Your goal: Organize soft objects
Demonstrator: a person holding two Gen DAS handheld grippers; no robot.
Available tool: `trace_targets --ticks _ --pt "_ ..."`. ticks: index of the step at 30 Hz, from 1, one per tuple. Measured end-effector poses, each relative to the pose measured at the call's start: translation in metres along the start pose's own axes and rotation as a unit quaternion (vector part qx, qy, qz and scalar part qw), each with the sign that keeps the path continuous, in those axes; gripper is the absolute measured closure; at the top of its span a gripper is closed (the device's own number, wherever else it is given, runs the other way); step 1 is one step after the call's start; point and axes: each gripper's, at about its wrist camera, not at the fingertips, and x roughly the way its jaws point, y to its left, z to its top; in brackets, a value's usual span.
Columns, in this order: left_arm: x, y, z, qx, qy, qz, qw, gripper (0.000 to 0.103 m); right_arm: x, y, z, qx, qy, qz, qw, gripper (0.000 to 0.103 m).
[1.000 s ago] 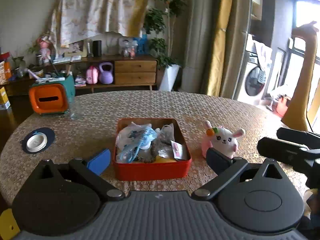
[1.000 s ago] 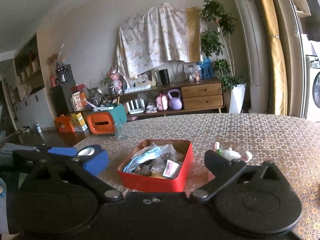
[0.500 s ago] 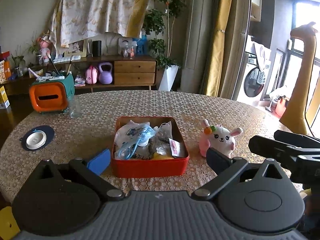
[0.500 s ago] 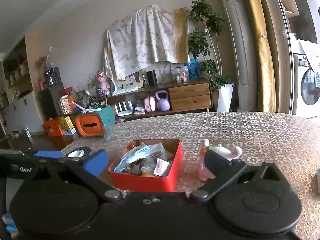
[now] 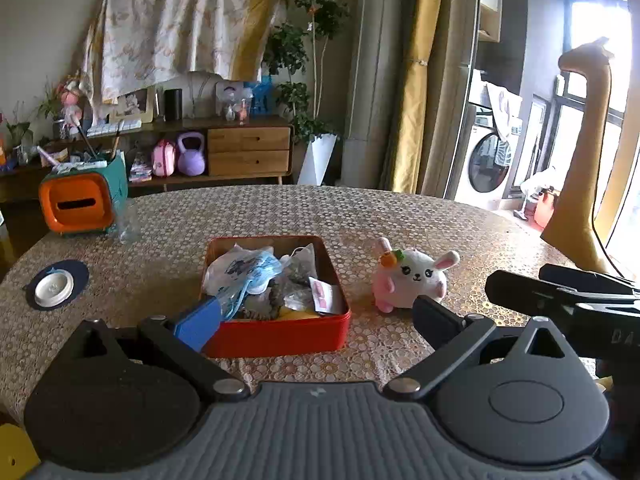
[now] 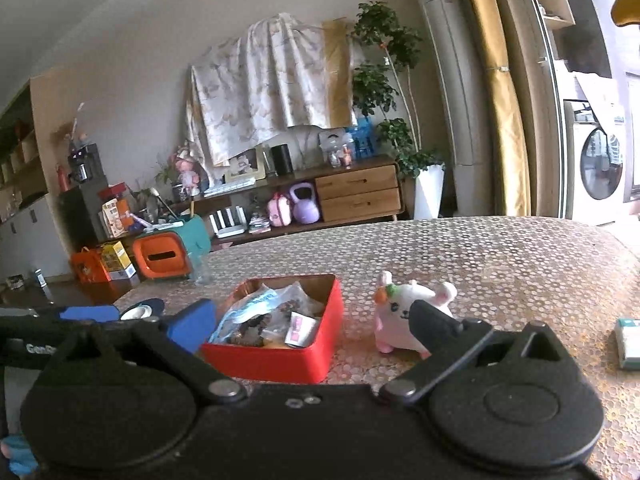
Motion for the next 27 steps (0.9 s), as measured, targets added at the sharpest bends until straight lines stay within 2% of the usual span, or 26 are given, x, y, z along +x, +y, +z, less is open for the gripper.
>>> trace_targets --ticks 27 --pt "-0.001 -0.028 -0.005 0.006 0.002 -0.031 0.9995 0.0 -0.023 -0.019 -0.011 0.021 -0.009 -0.041 0.999 0.0"
